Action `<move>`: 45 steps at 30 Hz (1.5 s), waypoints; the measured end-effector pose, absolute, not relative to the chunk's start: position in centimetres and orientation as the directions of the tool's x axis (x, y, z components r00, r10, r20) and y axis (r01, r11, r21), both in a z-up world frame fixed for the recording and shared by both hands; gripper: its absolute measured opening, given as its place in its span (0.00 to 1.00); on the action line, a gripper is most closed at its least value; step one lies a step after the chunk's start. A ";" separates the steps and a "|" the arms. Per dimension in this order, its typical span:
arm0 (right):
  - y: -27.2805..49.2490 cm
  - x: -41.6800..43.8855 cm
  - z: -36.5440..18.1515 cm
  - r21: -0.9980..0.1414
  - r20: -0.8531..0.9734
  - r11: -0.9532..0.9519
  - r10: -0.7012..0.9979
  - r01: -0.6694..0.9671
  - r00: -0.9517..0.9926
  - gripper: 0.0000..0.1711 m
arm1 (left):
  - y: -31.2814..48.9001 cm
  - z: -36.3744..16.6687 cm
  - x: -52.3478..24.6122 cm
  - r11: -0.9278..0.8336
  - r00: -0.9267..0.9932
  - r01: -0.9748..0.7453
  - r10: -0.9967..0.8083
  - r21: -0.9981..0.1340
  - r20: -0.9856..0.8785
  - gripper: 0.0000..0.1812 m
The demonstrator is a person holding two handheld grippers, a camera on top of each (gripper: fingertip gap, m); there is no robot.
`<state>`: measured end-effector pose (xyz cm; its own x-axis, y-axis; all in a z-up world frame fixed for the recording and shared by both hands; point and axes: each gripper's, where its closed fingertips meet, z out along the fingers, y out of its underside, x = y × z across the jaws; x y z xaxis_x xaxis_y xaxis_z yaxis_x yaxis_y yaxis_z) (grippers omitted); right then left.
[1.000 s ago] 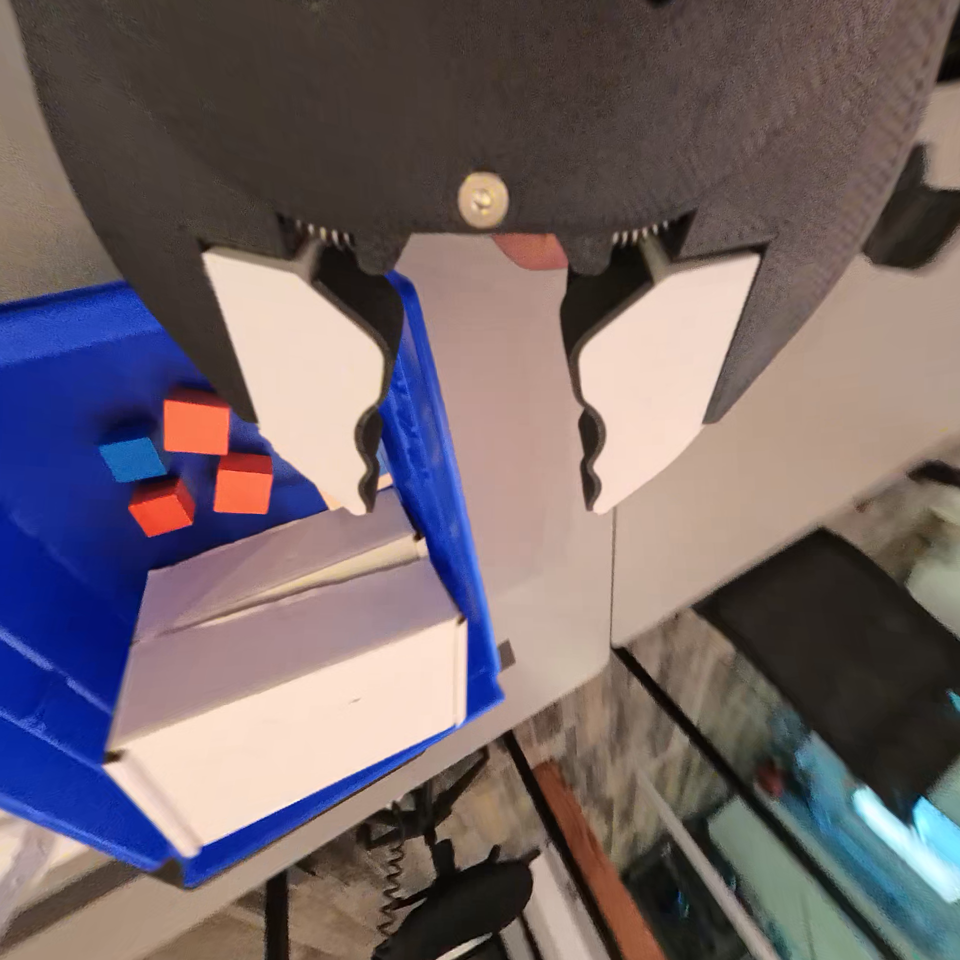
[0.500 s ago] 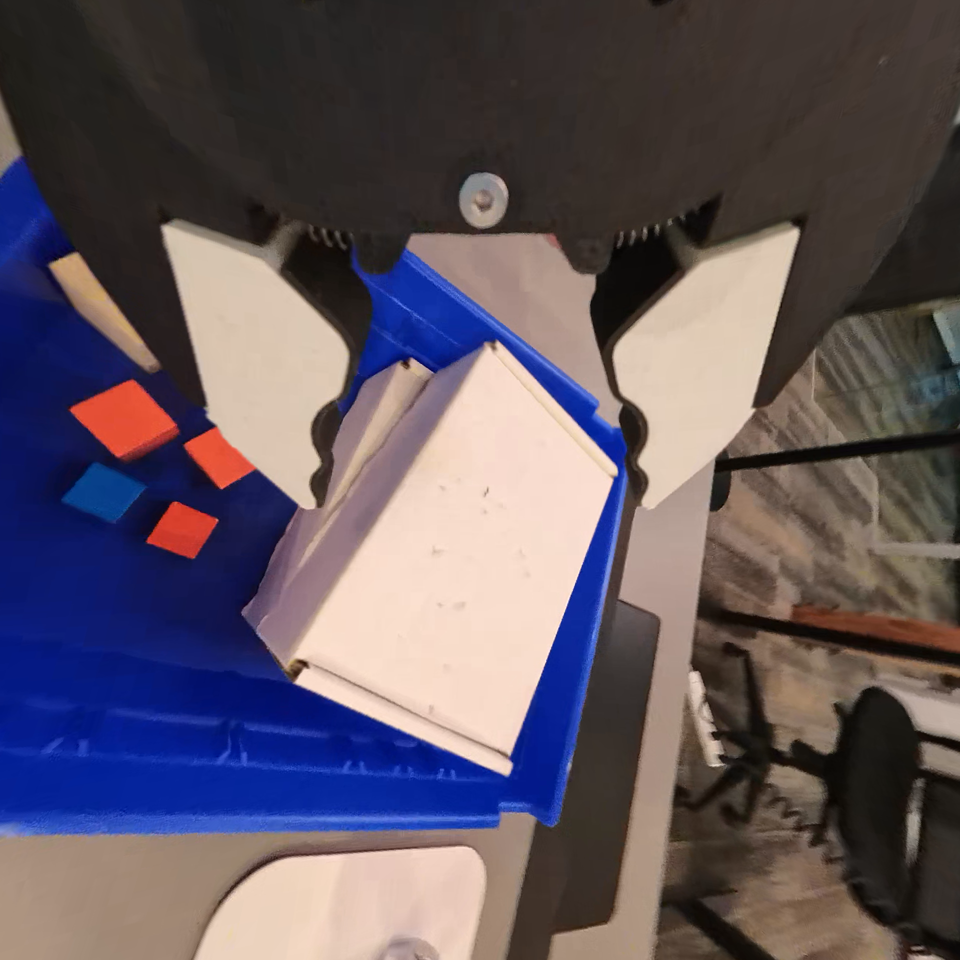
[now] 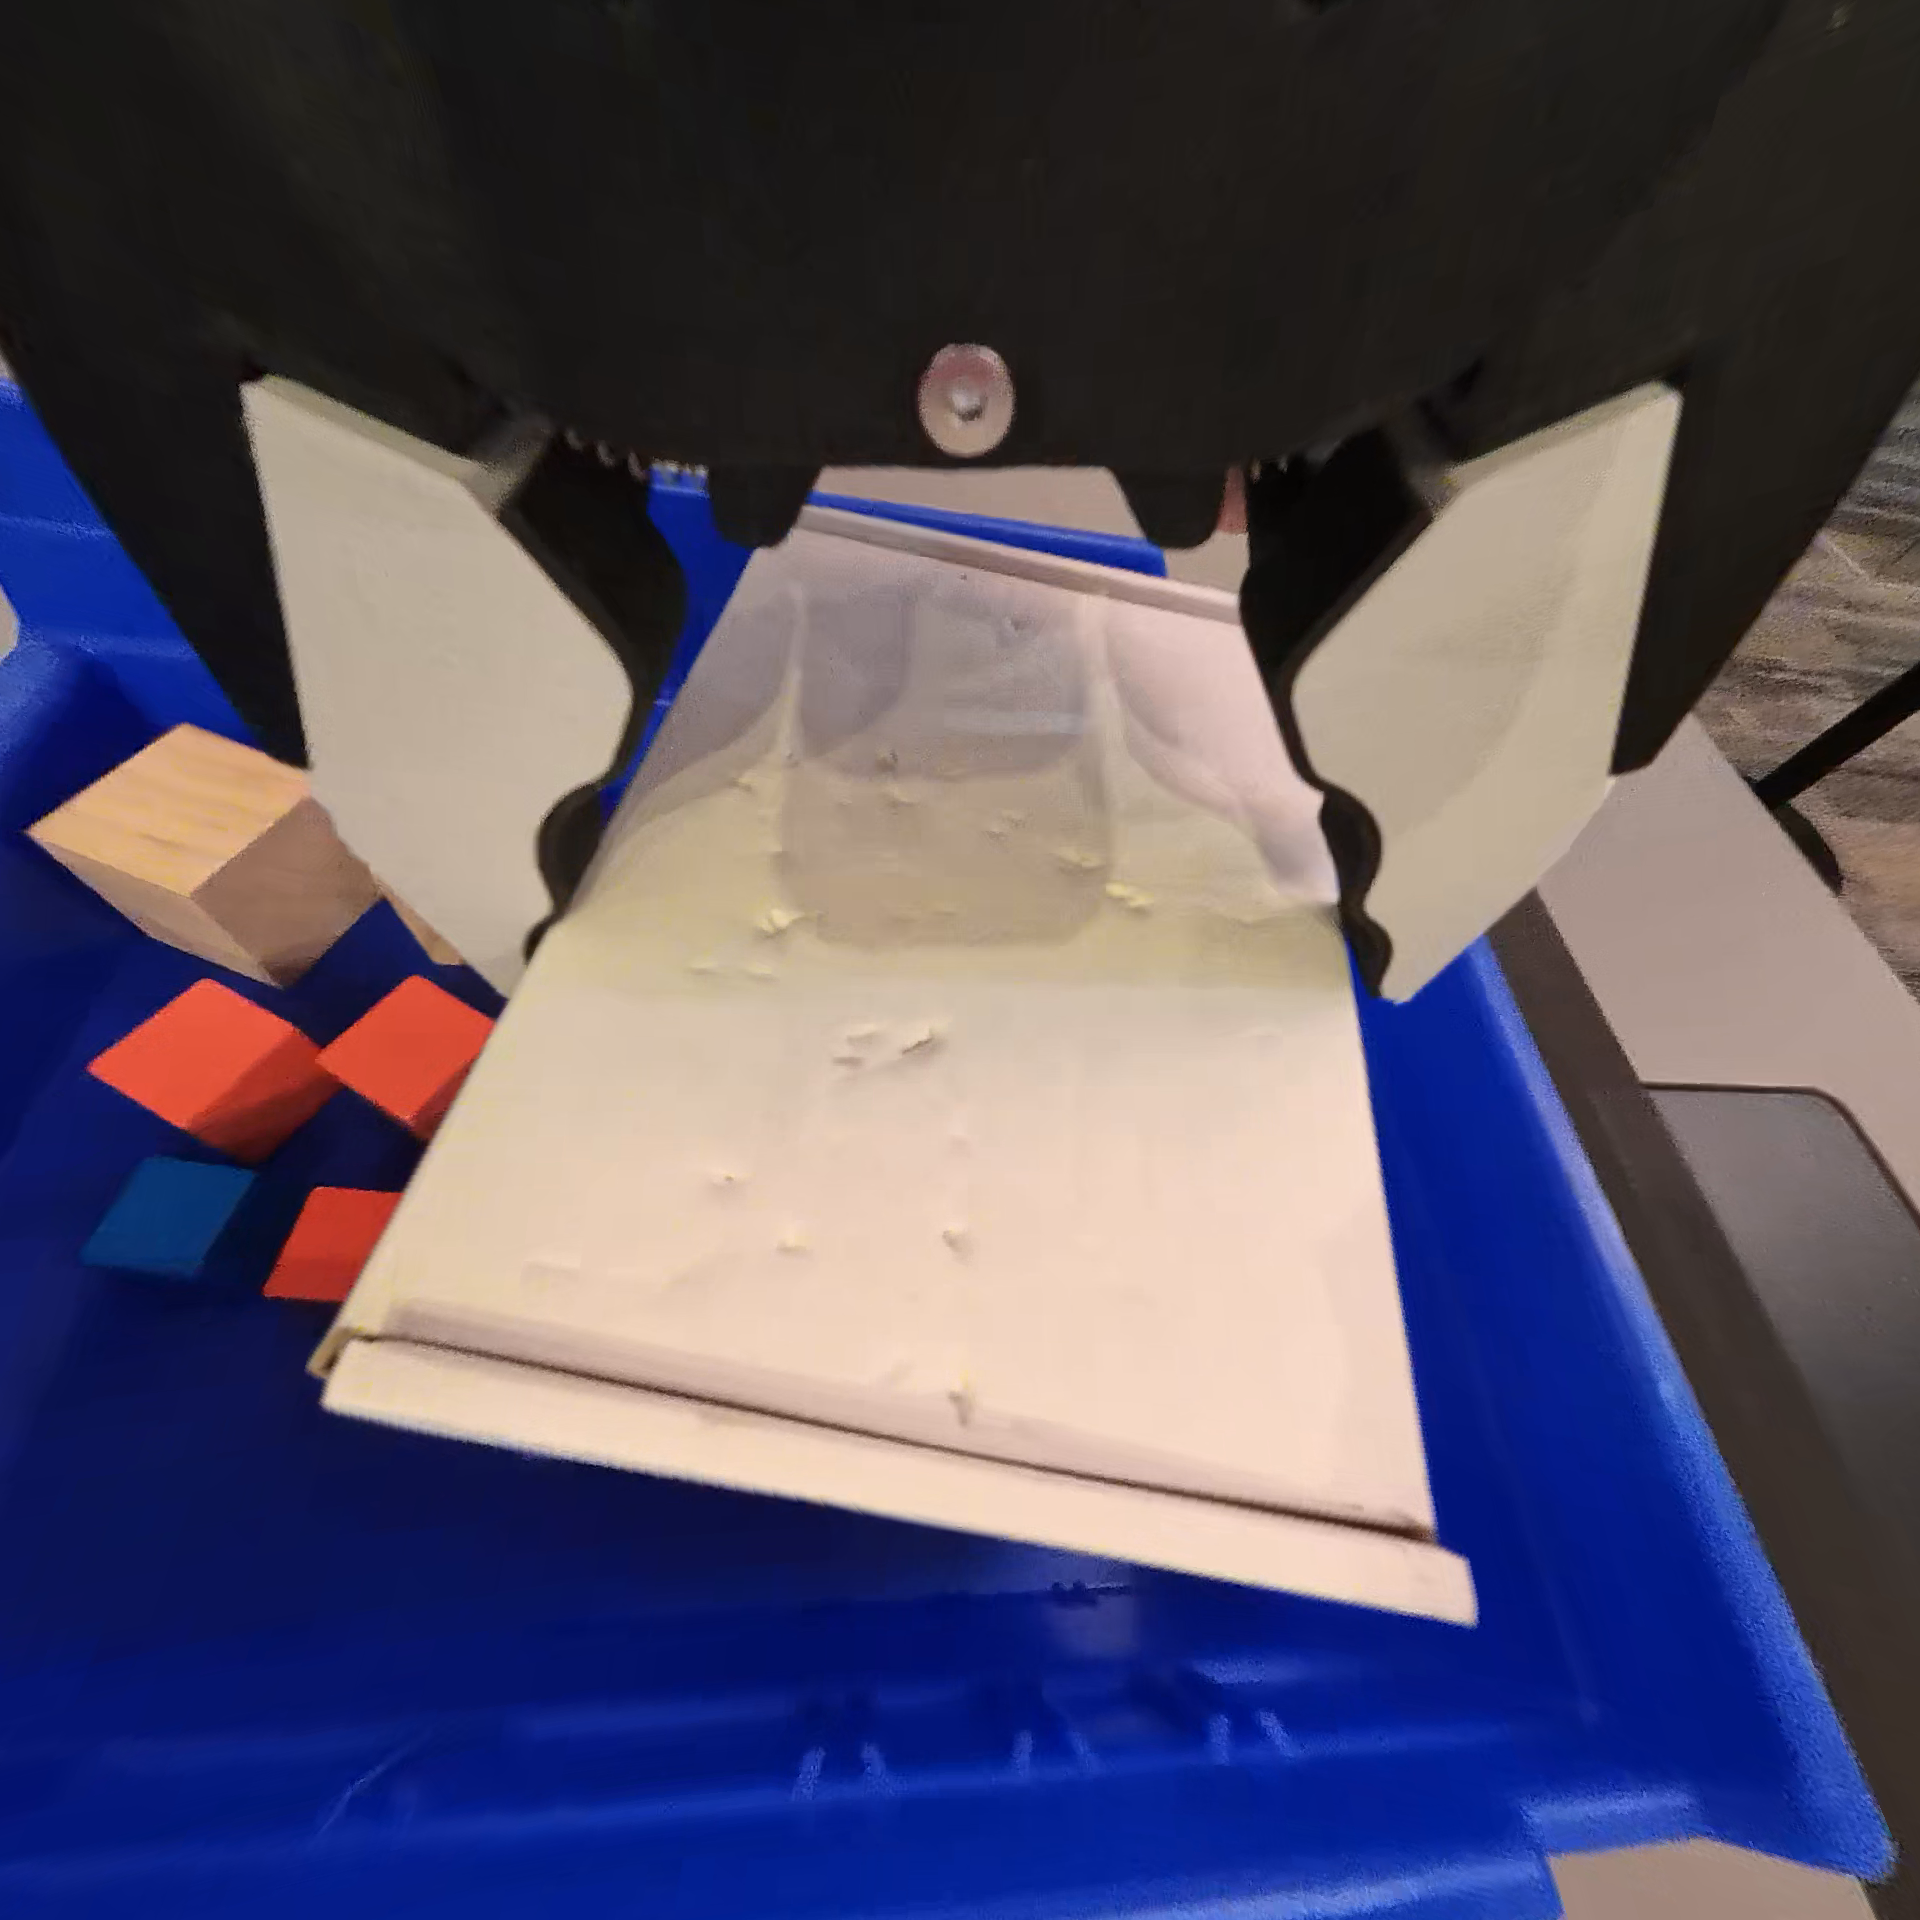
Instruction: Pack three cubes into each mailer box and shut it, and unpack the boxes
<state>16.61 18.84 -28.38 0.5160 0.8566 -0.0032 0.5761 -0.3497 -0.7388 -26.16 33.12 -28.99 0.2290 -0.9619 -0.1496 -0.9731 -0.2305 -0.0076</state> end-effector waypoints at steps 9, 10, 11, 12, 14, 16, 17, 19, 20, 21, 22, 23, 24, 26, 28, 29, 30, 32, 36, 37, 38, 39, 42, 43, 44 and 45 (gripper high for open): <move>18.6 16.4 -29.0 -0.733 -0.033 -0.360 0.866 0.577 0.499 0.23 | 32.5 -28.9 -26.5 -0.293 0.292 -0.956 -0.947 -0.018 -0.131 0.74; 18.5 16.4 -29.0 -0.733 -0.032 -0.358 0.868 0.579 0.496 0.23 | 32.4 -28.7 -26.7 -0.303 0.303 -0.953 -0.943 -0.025 -0.138 0.74; 18.5 16.4 -29.0 -0.732 -0.031 -0.356 0.869 0.580 0.493 0.23 | 32.5 -28.2 -26.8 -0.314 0.315 -0.949 -0.936 -0.034 -0.159 0.75; 18.4 16.4 -28.9 -0.733 -0.029 -0.353 0.871 0.582 0.491 0.23 | 32.4 -27.5 -26.8 -0.329 0.334 -0.943 -0.928 -0.055 -0.168 0.74; 18.3 16.3 -28.7 -0.738 -0.023 -0.343 0.874 0.581 0.486 0.23 | 31.9 -25.8 -26.3 -0.356 0.368 -0.930 -0.912 -0.096 -0.179 0.74; 18.2 16.1 -28.5 -0.743 -0.016 -0.332 0.877 0.581 0.480 0.23 | 31.0 -23.9 -25.6 -0.357 0.371 -0.928 -0.908 -0.102 -0.194 0.74; 18.2 16.1 -28.5 -0.743 -0.012 -0.327 0.879 0.584 0.477 0.23 | 30.5 -23.0 -24.8 -0.357 0.374 -0.927 -0.906 -0.116 -0.198 0.74; 18.1 16.0 -28.3 -0.748 -0.005 -0.317 0.882 0.584 0.472 0.23 | 29.2 -21.3 -22.8 -0.347 0.368 -0.928 -0.909 -0.135 -0.195 0.74; 18.0 15.9 -28.2 -0.749 -0.004 -0.313 0.883 0.584 0.469 0.23 | 28.6 -20.6 -21.4 -0.331 0.356 -0.932 -0.915 -0.149 -0.192 0.74; 18.0 15.9 -28.2 -0.750 0.000 -0.308 0.885 0.585 0.466 0.24 | 28.0 -19.8 -19.9 -0.306 0.334 -0.938 -0.923 -0.163 -0.191 0.74; 17.9 15.9 -28.1 -0.751 0.006 -0.302 0.886 0.587 0.464 0.24 | 27.6 -19.1 -18.2 -0.282 0.316 -0.941 -0.930 -0.186 -0.189 0.74; 17.9 15.9 -28.0 -0.753 0.012 -0.296 0.887 0.587 0.462 0.24 | 27.2 -18.3 -16.4 -0.265 0.304 -0.940 -0.936 -0.214 -0.178 0.74; 17.8 15.9 -27.9 -0.756 0.017 -0.289 0.888 0.587 0.460 0.24 | 26.7 -17.7 -14.7 -0.247 0.289 -0.940 -0.942 -0.234 -0.168 0.74; 17.7 15.8 -27.5 -0.765 0.030 -0.273 0.889 0.583 0.456 0.24 | 26.2 -17.0 -11.4 -0.208 0.252 -0.948 -0.953 -0.242 -0.168 0.74; 17.7 15.9 -27.2 -0.771 0.038 -0.264 0.889 0.580 0.455 0.24 | 25.7 -17.2 -8.0 -0.183 0.222 -0.955 -0.963 -0.234 -0.154 0.74; 17.7 15.9 -27.1 -0.774 0.043 -0.258 0.889 0.577 0.456 0.24 | 25.5 -17.7 -6.3 -0.177 0.211 -0.957 -0.968 -0.230 -0.133 0.74; 17.7 15.9 -26.9 -0.779 0.047 -0.253 0.889 0.574 0.456 0.24 | 25.2 -18.5 -4.6 -0.175 0.203 -0.958 -0.974 -0.229 -0.102 0.74; 17.7 16.1 -26.6 -0.787 0.054 -0.244 0.887 0.566 0.458 0.24 | 25.2 -20.4 -1.6 -0.179 0.200 -0.961 -0.976 -0.209 -0.087 0.74; 18.1 16.5 -26.7 -0.790 0.084 -0.226 0.881 0.570 0.466 0.26 | 24.7 -24.4 3.4 -0.174 0.182 -0.967 -0.983 -0.188 -0.029 0.74; 18.3 16.6 -26.7 -0.789 0.115 -0.206 0.876 0.579 0.469 0.28 | 24.3 -25.3 4.4 -0.174 0.173 -0.966 -0.985 -0.191 0.019 0.74; 18.6 16.8 -26.6 -0.783 0.162 -0.173 0.870 0.597 0.465 0.29 | 24.3 -26.1 5.1 -0.184 0.179 -0.964 -0.983 -0.190 0.045 0.74; 18.8 16.9 -26.5 -0.772 0.215 -0.136 0.863 0.621 0.457 0.31 | 24.5 -27.0 5.6 -0.202 0.192 -0.962 -0.979 -0.182 0.070 0.74; 19.0 16.6 -26.2 -0.739 0.343 -0.024 0.846 0.673 0.408 0.35 | 24.7 -29.4 6.7 -0.242 0.221 -0.958 -0.965 -0.152 0.141 0.74; 19.1 16.4 -26.3 -0.719 0.392 0.019 0.836 0.695 0.383 0.35 | 24.8 -30.1 7.0 -0.258 0.234 -0.956 -0.958 -0.142 0.167 0.74; 19.3 16.2 -26.5 -0.686 0.451 0.066 0.820 0.725 0.352 0.37 | 24.6 -30.7 7.3 -0.262 0.233 -0.955 -0.953 -0.138 0.196 0.74; 19.5 16.1 -26.8 -0.638 0.518 0.118 0.796 0.761 0.312 0.39 | 24.6 -31.3 7.5 -0.268 0.238 -0.954 -0.949 -0.132 0.208 0.74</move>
